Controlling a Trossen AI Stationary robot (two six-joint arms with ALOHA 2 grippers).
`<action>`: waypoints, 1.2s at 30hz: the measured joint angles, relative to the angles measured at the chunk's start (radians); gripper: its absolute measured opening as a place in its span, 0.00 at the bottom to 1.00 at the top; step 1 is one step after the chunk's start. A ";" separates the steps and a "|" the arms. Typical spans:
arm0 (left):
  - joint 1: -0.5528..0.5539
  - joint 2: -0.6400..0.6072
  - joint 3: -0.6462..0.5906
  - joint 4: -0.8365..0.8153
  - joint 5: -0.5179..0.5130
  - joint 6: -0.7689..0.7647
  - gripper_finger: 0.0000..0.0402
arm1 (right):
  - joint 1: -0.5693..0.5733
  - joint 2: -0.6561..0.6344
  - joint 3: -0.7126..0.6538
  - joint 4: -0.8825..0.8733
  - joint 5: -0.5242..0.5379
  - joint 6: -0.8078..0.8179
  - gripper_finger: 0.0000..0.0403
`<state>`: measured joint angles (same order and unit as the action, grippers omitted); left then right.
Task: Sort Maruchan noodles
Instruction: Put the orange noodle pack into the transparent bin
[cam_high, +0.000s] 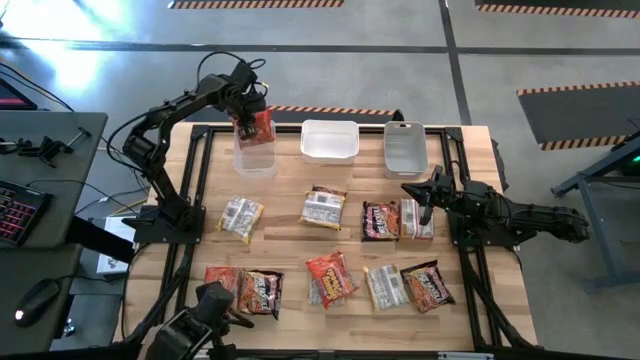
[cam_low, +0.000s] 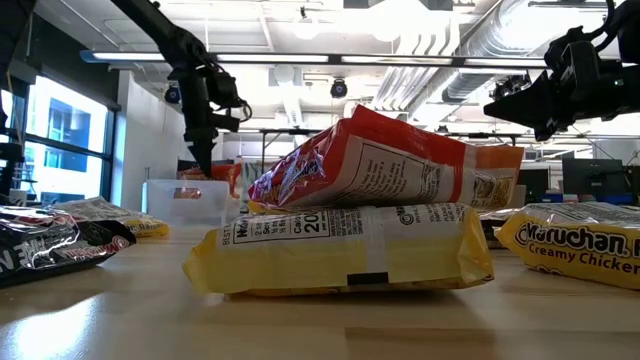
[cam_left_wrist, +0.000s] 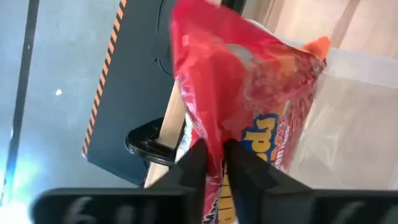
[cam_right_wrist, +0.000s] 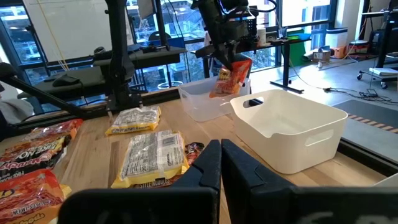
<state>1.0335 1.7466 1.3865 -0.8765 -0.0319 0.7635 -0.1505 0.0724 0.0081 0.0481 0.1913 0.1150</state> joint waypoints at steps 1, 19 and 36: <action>-0.001 0.000 0.000 -0.001 -0.003 0.006 0.04 | 0.000 0.000 0.000 0.000 0.000 0.000 0.00; -0.130 0.000 0.000 0.009 -0.369 0.060 0.00 | 0.000 0.000 0.000 0.000 0.000 0.000 0.00; -0.227 -0.169 -0.071 0.099 -0.587 -0.103 0.00 | 0.000 0.000 0.000 0.000 0.000 0.000 0.00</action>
<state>0.8063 1.5772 1.3152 -0.7772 -0.6185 0.6601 -0.1505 0.0723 0.0082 0.0479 0.1913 0.1150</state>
